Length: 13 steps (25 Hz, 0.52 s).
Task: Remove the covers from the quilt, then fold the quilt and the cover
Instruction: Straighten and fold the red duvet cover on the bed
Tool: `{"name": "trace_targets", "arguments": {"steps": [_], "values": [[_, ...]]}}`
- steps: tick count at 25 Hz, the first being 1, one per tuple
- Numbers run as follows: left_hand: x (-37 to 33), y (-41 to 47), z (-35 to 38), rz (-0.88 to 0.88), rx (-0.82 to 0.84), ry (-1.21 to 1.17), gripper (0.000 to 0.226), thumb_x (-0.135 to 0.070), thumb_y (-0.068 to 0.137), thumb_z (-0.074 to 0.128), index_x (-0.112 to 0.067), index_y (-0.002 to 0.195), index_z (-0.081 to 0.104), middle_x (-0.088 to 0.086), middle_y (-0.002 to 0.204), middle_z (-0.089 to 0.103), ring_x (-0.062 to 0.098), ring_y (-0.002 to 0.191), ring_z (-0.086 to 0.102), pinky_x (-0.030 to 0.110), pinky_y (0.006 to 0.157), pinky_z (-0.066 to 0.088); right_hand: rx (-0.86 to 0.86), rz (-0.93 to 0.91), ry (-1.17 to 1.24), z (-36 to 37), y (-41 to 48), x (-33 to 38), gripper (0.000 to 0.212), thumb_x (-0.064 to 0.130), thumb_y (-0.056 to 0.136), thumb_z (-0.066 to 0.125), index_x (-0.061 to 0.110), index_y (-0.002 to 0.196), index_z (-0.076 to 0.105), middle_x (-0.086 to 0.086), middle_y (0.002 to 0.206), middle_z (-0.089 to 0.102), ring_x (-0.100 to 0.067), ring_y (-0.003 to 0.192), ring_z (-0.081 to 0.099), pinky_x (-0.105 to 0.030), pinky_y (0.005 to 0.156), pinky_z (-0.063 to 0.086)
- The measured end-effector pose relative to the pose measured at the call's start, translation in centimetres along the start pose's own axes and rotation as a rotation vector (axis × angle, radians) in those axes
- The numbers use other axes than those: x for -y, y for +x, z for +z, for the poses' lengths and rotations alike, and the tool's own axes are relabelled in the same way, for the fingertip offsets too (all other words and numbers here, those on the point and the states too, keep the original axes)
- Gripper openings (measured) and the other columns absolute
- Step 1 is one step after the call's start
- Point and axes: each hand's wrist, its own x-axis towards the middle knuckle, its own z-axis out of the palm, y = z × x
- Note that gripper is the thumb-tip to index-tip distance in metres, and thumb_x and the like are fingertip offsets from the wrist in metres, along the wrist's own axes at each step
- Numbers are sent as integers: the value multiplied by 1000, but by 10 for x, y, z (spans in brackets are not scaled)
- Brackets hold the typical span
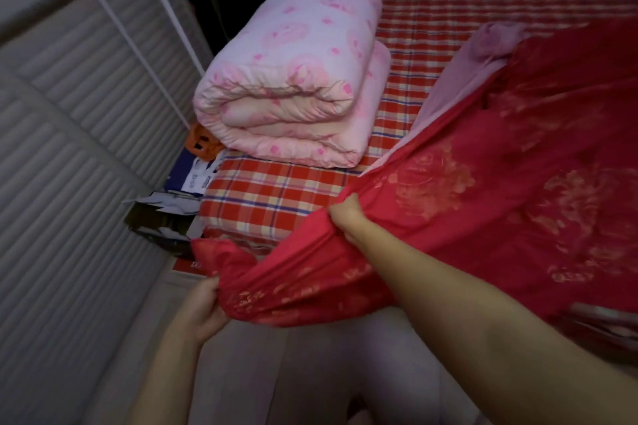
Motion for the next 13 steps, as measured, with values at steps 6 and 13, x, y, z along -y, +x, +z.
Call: {"name": "trace_targets", "arguments": {"steps": [6, 13], "values": [[59, 34, -67, -96, -683, 48, 52, 14, 82, 27, 12, 132, 40, 14, 58, 55, 24, 52, 55, 18, 34, 45, 315, 212, 52, 31, -28, -89, 54, -2, 86, 43, 16, 137, 34, -7, 92, 56, -13, 63, 54, -19, 39, 47], [61, 126, -26, -99, -671, 461, 38, 13, 80, 46, 17, 117, 52, 24, 104, 59, 33, 95, 58, 35, 78, 45, 42, -40, -724, -75, 45, -80, 39, 7, 83, 55, 12, 123, 56, -12, 112, 65, -29, 101, 62, -31, 83, 47]]}}
